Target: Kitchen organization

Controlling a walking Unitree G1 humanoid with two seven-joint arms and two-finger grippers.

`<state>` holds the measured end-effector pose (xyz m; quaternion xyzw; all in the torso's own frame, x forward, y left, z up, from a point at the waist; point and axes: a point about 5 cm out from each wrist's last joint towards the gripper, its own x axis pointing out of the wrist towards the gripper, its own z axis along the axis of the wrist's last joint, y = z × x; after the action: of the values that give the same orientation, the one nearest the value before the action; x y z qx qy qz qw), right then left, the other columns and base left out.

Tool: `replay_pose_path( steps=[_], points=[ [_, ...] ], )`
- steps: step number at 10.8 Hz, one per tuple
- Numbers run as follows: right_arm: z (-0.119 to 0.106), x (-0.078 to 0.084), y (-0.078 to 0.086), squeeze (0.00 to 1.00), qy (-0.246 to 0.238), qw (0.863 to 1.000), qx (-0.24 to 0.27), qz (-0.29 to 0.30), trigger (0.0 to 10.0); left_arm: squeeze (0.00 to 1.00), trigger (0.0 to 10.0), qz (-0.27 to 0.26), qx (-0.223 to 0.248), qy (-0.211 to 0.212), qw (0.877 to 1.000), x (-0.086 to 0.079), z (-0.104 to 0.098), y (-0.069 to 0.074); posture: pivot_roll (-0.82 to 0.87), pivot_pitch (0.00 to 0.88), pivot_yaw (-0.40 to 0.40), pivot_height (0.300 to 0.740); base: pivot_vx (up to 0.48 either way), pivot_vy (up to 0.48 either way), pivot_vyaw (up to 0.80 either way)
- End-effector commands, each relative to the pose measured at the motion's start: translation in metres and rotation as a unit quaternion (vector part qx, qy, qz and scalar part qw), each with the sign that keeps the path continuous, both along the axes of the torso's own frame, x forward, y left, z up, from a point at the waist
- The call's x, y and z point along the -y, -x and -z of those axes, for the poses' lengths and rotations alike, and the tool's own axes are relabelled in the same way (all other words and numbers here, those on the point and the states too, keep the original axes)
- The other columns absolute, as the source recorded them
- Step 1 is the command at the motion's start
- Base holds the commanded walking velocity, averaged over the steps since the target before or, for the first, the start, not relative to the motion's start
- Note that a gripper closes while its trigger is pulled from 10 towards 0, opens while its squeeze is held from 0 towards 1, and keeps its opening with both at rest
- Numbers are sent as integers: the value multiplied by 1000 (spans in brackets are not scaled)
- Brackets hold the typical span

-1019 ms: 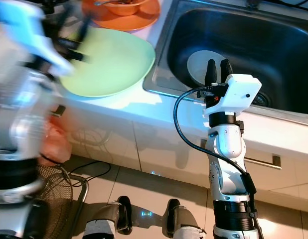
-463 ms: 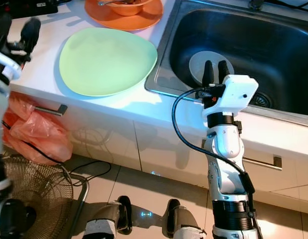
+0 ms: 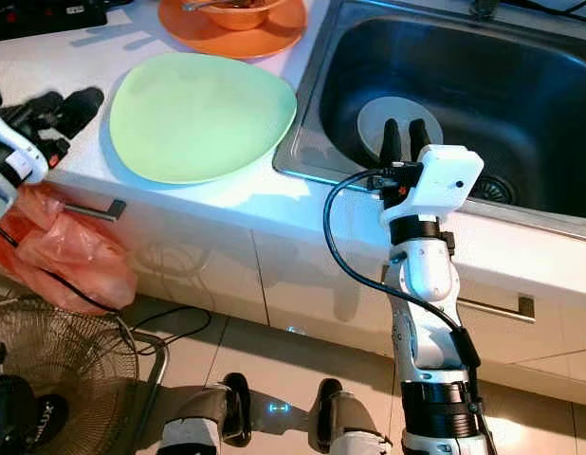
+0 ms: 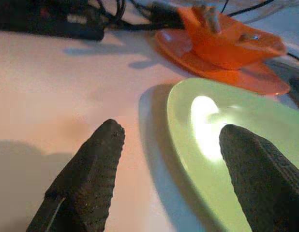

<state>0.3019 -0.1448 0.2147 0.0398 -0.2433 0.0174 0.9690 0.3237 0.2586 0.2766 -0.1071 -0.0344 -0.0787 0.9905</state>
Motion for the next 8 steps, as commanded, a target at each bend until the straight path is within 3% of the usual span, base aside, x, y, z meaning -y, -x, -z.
replay_pose_path(
  steps=[1,5,8],
  points=[
    [2,-1,2,0,4,1000,2,1,10000,0,10000,3,-17,13,1000,-6,2,1,108,252,-3,740,0,0,0],
    [3,-3,2,0,3,1000,-1,-1,10000,0,10000,37,-54,64,996,-9,6,-1,109,261,1,740,0,0,0],
    [3,-5,2,0,4,1000,-1,-1,10000,0,10000,77,-81,60,992,-4,4,-3,114,276,7,740,0,0,0]
  ],
)
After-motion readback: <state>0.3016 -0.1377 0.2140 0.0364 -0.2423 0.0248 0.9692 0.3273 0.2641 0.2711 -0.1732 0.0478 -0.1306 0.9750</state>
